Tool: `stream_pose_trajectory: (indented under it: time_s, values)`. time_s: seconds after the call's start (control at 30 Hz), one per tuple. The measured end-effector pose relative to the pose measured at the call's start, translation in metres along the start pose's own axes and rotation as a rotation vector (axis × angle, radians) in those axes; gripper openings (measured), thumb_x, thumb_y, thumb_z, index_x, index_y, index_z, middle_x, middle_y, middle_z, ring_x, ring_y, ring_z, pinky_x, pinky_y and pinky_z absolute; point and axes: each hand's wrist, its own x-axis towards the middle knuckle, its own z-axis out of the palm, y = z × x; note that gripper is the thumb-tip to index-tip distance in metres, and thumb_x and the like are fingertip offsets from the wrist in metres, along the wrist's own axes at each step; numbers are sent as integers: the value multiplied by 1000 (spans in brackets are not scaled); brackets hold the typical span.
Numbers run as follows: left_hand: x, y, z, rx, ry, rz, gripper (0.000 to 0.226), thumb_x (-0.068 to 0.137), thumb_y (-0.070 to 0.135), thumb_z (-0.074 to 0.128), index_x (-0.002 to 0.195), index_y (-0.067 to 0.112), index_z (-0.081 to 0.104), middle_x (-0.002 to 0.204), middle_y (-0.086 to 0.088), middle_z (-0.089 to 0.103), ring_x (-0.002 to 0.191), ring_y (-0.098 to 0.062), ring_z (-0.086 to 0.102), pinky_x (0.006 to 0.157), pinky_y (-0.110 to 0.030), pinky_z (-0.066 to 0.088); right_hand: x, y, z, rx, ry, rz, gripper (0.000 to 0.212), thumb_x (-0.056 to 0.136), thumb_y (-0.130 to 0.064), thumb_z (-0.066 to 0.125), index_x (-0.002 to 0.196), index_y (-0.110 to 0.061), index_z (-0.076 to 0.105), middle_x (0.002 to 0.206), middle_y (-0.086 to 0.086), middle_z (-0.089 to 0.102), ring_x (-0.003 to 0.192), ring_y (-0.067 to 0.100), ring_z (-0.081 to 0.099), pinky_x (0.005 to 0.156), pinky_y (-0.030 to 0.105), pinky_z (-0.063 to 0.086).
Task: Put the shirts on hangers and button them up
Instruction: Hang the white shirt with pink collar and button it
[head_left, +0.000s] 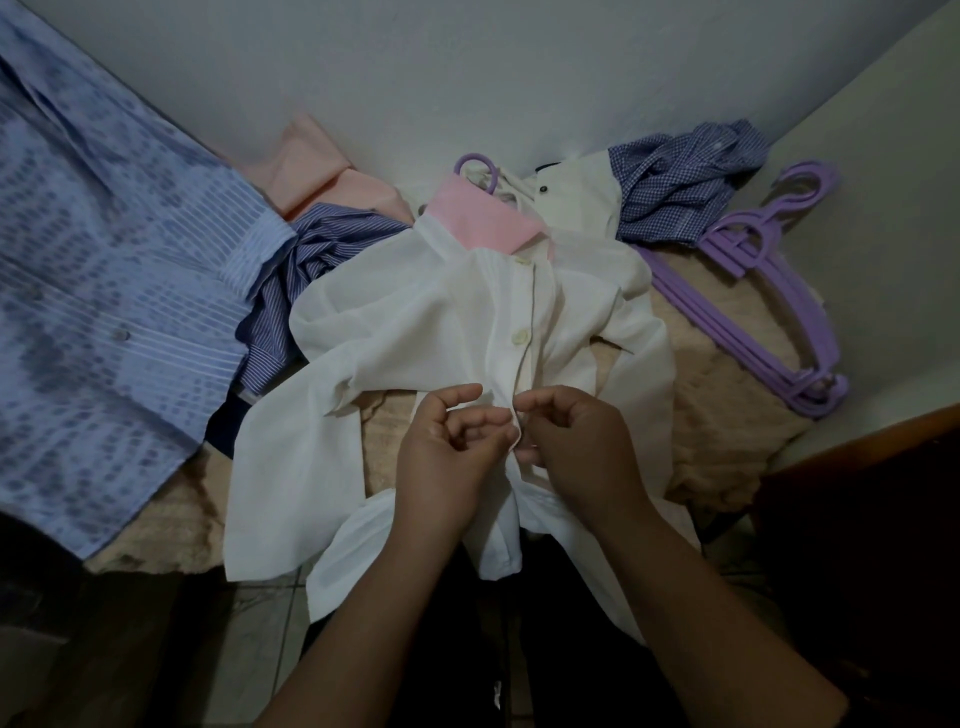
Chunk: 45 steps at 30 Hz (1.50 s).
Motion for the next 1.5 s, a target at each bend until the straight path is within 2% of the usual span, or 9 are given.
stream_pose_trajectory:
  time_s: [0.23, 0.37, 0.5, 0.77, 1.03, 1.13, 1.27, 1.33, 1.5]
  values:
    - [-4, -8, 4, 70, 20, 100, 41, 78, 0, 73, 100, 30, 55, 85, 4, 72, 76, -11, 68, 75, -27, 55, 1, 0, 2, -23, 6, 17, 13, 85, -7, 63, 78, -18, 60, 65, 0, 66, 47, 4, 56, 52, 20, 46]
    - [-5, -13, 4, 166, 33, 160, 48, 74, 1, 77, 99, 34, 54, 84, 5, 68, 76, -5, 65, 74, -19, 52, 5, 6, 5, 72, 65, 106, 11, 85, -7, 64, 81, -15, 57, 73, 4, 64, 61, 12, 60, 61, 30, 51]
    - [-7, -17, 5, 187, 51, 185, 50, 72, 1, 78, 98, 35, 53, 86, 5, 66, 77, -5, 63, 75, -18, 51, 3, 7, 9, 138, 72, 140, 12, 86, -6, 62, 90, -14, 55, 78, 2, 61, 63, 8, 58, 55, 18, 47]
    - [-1, -21, 1, 92, 10, 120, 52, 68, -1, 80, 100, 30, 55, 85, 4, 66, 75, -13, 64, 74, -30, 55, 4, 9, 8, 221, 72, 142, 20, 83, 1, 64, 84, -16, 54, 72, 1, 63, 52, 2, 55, 50, 18, 44]
    - [8, -18, -3, 74, -76, 127, 53, 66, -3, 81, 101, 27, 54, 81, 4, 64, 71, -10, 62, 69, -20, 52, 6, 2, 7, 369, 44, 167, 21, 83, 10, 60, 85, -10, 55, 74, 6, 63, 49, 2, 60, 47, 16, 47]
    - [9, -13, -4, -51, -109, 34, 50, 66, -7, 78, 102, 19, 55, 79, -1, 64, 71, -11, 62, 71, -21, 53, 9, 2, 5, 359, 14, 143, 24, 83, 10, 60, 88, -12, 54, 70, 3, 62, 48, 1, 58, 46, 16, 46]
    - [11, -4, -5, -416, -150, -279, 29, 78, 0, 66, 104, 10, 57, 83, -6, 68, 75, -14, 67, 78, -27, 55, 16, 2, 3, 298, -45, 47, 27, 83, 9, 61, 89, -17, 53, 64, -2, 62, 48, 2, 53, 51, 17, 45]
    - [14, -2, -7, -562, -147, -395, 20, 85, -2, 59, 102, 6, 57, 87, -9, 68, 73, -14, 68, 71, -26, 58, 19, 2, 2, 290, -72, 38, 27, 83, 9, 60, 89, -16, 53, 65, -3, 64, 50, 2, 55, 53, 17, 47]
    - [23, 4, -17, -216, -294, -351, 36, 79, 5, 72, 111, 7, 57, 88, -7, 71, 76, -15, 65, 67, -25, 52, 29, -6, -3, 441, -106, 68, 28, 82, 11, 59, 92, -14, 51, 60, -3, 64, 50, 11, 54, 52, 21, 48]
